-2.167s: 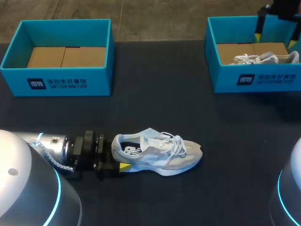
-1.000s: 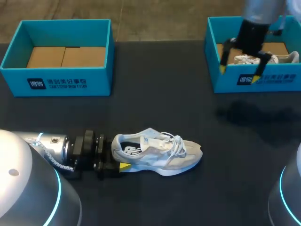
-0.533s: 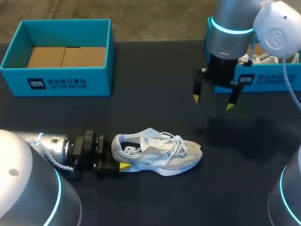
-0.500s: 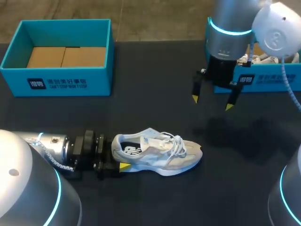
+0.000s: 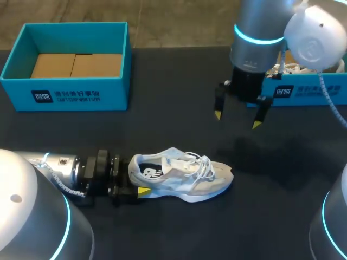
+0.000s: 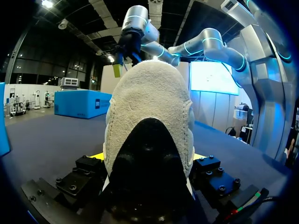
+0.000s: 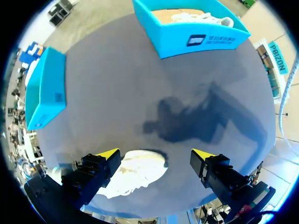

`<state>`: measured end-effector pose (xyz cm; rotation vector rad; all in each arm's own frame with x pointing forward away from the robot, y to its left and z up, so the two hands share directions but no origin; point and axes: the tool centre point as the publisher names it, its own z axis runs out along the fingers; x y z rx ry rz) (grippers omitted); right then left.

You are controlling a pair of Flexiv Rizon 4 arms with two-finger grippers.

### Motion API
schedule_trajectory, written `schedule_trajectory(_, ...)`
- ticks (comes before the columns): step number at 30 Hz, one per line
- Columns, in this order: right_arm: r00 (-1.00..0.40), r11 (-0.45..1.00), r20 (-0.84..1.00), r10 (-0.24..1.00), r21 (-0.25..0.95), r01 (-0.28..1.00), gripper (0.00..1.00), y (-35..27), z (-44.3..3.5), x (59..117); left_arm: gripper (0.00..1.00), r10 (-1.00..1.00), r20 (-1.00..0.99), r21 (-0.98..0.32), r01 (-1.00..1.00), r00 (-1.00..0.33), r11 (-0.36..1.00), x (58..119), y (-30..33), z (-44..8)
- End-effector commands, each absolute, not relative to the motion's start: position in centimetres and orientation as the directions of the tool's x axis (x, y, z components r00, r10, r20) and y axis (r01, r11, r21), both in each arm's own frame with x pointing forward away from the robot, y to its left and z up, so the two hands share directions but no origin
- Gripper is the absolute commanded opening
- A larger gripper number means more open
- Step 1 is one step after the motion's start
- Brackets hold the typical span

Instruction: Take the shoe out of the shoebox, open the shoe tongue, remove and reinsert the insole, then place the shoe into the shoebox

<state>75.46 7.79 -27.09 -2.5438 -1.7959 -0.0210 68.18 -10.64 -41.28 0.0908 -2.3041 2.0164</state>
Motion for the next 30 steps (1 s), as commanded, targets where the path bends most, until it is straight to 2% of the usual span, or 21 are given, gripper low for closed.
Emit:
schedule_trajectory(1,0.322,-0.322,-0.017,0.946,0.027,0.946,1.00,12.6,-28.6,73.3,0.00,0.003,0.097,-0.987,-0.095,-0.995,0.132,68.0,-10.7,-41.2)
schedule_trajectory(8,0.297,-0.297,-0.023,0.955,0.001,0.955,1.00,16.4,-29.7,71.2,0.00,0.003,0.097,-0.987,-0.095,-0.995,0.132,68.0,-10.7,-41.2)
schedule_trajectory(21,0.297,-0.297,-0.023,0.955,0.001,0.955,1.00,16.4,-29.7,71.2,0.00,0.003,0.097,-0.987,-0.095,-0.995,0.132,68.0,-10.7,-41.2)
schedule_trajectory(30,0.285,-0.280,-0.107,0.953,0.057,0.958,1.00,21.5,-30.7,68.5,0.00,0.003,0.097,-0.987,-0.095,-0.995,0.132,68.0,-10.7,-41.2)
